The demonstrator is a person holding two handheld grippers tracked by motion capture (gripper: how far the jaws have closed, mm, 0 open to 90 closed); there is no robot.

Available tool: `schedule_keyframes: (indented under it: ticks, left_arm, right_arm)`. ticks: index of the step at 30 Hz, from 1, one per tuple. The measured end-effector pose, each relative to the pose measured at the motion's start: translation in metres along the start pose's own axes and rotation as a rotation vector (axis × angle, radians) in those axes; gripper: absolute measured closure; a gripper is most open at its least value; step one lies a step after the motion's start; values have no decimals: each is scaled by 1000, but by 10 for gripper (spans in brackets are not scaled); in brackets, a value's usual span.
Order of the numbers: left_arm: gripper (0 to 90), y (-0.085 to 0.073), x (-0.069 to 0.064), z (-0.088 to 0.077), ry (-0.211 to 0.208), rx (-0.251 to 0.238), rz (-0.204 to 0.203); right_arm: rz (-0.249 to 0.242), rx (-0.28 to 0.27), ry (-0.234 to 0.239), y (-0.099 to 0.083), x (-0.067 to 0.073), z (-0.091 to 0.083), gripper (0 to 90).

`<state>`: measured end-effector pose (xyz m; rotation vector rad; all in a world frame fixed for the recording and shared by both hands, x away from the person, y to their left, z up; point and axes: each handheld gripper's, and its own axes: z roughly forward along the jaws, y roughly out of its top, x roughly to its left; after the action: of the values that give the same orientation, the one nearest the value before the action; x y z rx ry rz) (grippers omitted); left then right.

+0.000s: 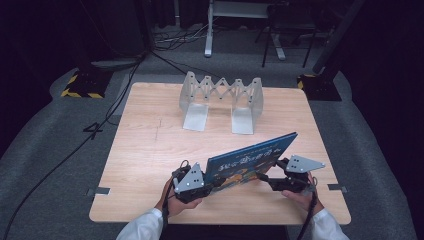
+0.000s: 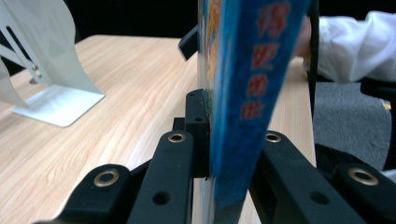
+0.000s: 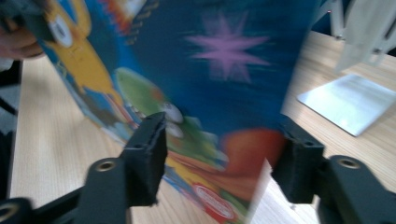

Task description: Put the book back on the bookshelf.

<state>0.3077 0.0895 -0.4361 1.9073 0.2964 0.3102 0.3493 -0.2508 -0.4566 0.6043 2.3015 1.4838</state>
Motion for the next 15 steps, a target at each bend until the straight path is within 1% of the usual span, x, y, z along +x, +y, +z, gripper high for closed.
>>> schedule_keyframes:
  ticks: [1,3,4,5,6,11,13,14,15]
  left_arm:
    - [823,1,1,1,4,-5,-1]
    - [822,3,2,2,1,-19,2]
    - [820,3,2,3,1,-29,9]
    - [818,4,2,3,3,-30,25]
    - [817,5,2,4,8,-32,29]
    - [809,6,4,10,19,-43,24]
    - [809,7,4,12,27,-47,29]
    - [800,8,4,13,40,-57,27]
    - [793,8,5,14,37,-67,18]
  right_arm:
    - [-6,13,-24,1,2,2,363]
    - [22,6,-16,0,-1,1,381]
    - [27,-6,-8,-1,-3,1,386]
    - [35,-9,-8,-2,-3,0,386]
    - [32,-13,-14,-2,-3,0,386]
    - [35,-9,-50,-3,-4,0,384]
    - [40,-7,-55,-3,-5,-1,374]
    - [44,-9,-56,-3,-6,-1,374]
    - [51,-8,-58,-3,-6,0,375]
